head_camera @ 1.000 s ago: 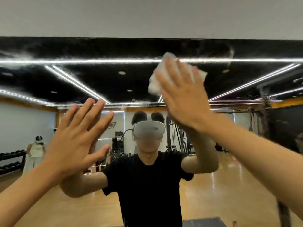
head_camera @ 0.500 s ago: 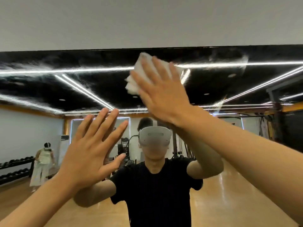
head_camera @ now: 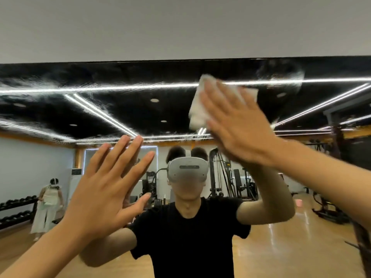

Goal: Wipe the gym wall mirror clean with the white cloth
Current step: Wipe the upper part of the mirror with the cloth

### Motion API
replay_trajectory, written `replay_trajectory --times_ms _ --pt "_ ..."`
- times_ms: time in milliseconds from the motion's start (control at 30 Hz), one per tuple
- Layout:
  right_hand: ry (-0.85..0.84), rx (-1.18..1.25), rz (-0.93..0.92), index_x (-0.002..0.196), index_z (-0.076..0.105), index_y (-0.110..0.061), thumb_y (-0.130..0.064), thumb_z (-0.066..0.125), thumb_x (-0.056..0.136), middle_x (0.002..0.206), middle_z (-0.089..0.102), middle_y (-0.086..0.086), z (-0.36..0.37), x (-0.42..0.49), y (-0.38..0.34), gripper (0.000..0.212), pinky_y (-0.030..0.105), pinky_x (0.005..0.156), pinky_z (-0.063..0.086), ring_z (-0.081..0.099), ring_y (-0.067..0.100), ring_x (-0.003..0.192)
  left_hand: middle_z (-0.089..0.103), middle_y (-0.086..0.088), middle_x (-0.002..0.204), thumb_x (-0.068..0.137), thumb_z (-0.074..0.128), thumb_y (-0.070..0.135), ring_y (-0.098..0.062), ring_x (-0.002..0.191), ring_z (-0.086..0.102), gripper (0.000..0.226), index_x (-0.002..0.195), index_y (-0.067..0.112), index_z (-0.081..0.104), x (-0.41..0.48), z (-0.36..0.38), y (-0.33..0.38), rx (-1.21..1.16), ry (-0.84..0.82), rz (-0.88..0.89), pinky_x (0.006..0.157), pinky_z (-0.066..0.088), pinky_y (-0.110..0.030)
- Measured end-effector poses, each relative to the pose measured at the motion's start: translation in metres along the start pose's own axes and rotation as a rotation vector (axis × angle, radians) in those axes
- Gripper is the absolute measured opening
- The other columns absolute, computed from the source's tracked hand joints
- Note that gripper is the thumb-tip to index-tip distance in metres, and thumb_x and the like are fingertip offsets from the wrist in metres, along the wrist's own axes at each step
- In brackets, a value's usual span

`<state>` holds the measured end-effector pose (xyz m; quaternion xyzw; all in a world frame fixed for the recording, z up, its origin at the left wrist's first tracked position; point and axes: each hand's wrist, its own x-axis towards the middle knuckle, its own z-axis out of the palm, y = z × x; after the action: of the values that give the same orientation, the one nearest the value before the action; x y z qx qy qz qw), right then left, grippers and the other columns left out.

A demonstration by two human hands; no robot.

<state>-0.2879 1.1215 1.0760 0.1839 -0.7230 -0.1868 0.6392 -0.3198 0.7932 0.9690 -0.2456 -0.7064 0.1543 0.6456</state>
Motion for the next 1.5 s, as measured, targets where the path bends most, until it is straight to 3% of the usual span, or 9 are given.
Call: replay_trajectory --times_ms 100,167,400,633,800,900,1067,1267,1500 --pt "-0.127 0.031 -0.341 0.169 0.004 -0.028 -0.05 0.013 0.113 0.177 -0.002 0.001 -0.007 -0.033 0.007 0.061 0.049 0.131 -0.002 -0.006 0.021 0.163 0.015 -0.014 0.176 0.097 0.04 0.061 -0.037 0.162 0.016 0.082 0.167 0.019 0.03 0.0 -0.001 0.0 -0.001 0.009 0.001 0.125 0.019 -0.065" --pt "-0.167 -0.002 -0.368 0.169 0.002 -0.032 -0.049 0.013 0.113 0.177 -0.005 -0.001 -0.014 -0.02 0.052 0.059 0.047 0.13 -0.006 -0.009 0.021 0.163 0.015 -0.014 0.176 0.097 0.04 0.062 -0.038 0.162 0.016 0.083 0.167 0.019 0.029 0.001 -0.001 0.002 0.005 0.005 0.001 0.125 0.02 -0.066" --pt "-0.048 -0.001 0.171 0.168 0.007 -0.033 -0.058 0.01 0.106 0.175 -0.008 0.014 -0.023 0.013 0.092 0.067 0.056 0.13 0.005 -0.001 0.034 0.162 0.016 -0.015 0.176 0.096 0.041 0.061 -0.037 0.162 0.017 0.083 0.166 0.018 0.03 0.002 -0.001 0.003 0.003 0.018 -0.01 0.127 0.016 -0.062" --pt "-0.186 -0.063 -0.267 0.169 0.007 -0.033 -0.051 0.019 0.112 0.177 -0.007 0.007 -0.012 -0.08 0.075 0.06 0.046 0.13 -0.007 -0.007 0.024 0.163 0.018 -0.016 0.175 0.101 0.031 0.063 -0.038 0.162 0.016 0.079 0.167 0.021 0.025 0.002 -0.001 0.003 0.004 0.034 0.007 0.128 0.012 -0.06" --pt "-0.081 -0.02 0.184 0.168 0.002 -0.034 -0.053 0.015 0.109 0.176 -0.003 0.011 -0.037 -0.014 0.151 0.063 0.058 0.13 0.005 -0.002 0.03 0.162 0.016 -0.015 0.176 0.103 0.024 0.066 -0.038 0.162 0.015 0.079 0.168 0.022 0.024 0.002 -0.002 0.005 0.009 0.016 0.0 0.129 0.012 -0.06" --pt "-0.044 -0.004 0.273 0.169 0.001 -0.026 -0.053 0.011 0.108 0.176 -0.004 0.011 -0.027 -0.02 0.112 0.067 0.057 0.13 0.006 -0.003 0.03 0.163 0.017 -0.015 0.175 0.103 0.023 0.067 -0.038 0.162 0.015 0.079 0.166 0.02 0.027 0.003 -0.002 0.005 0.005 0.021 0.003 0.129 0.01 -0.058" --pt "-0.168 -0.035 -0.105 0.169 0.002 -0.032 -0.053 0.013 0.111 0.177 -0.008 0.0 -0.018 -0.07 0.097 0.062 0.042 0.131 -0.008 -0.01 0.017 0.162 0.017 -0.015 0.175 0.102 0.031 0.064 -0.037 0.162 0.015 0.078 0.166 0.02 0.028 0.004 -0.002 0.005 0.011 0.042 0.018 0.13 0.008 -0.056" --pt "-0.017 0.032 0.298 0.169 -0.001 -0.024 -0.054 0.012 0.11 0.177 -0.001 0.005 -0.024 0.018 0.098 0.068 0.052 0.13 0.006 0.0 0.025 0.163 0.018 -0.014 0.175 0.095 0.041 0.063 -0.038 0.161 0.018 0.083 0.165 0.018 0.034 0.003 0.002 0.005 0.011 0.013 -0.015 0.125 0.019 -0.064" --pt "-0.027 0.048 -0.143 0.169 0.007 -0.02 -0.048 0.018 0.112 0.177 0.003 0.005 0.001 0.062 -0.057 0.065 0.051 0.131 0.003 0.002 0.026 0.163 0.017 -0.015 0.176 0.095 0.043 0.061 -0.038 0.162 0.017 0.084 0.166 0.019 0.029 0.0 0.0 -0.002 0.018 0.022 0.026 0.128 0.015 -0.06"
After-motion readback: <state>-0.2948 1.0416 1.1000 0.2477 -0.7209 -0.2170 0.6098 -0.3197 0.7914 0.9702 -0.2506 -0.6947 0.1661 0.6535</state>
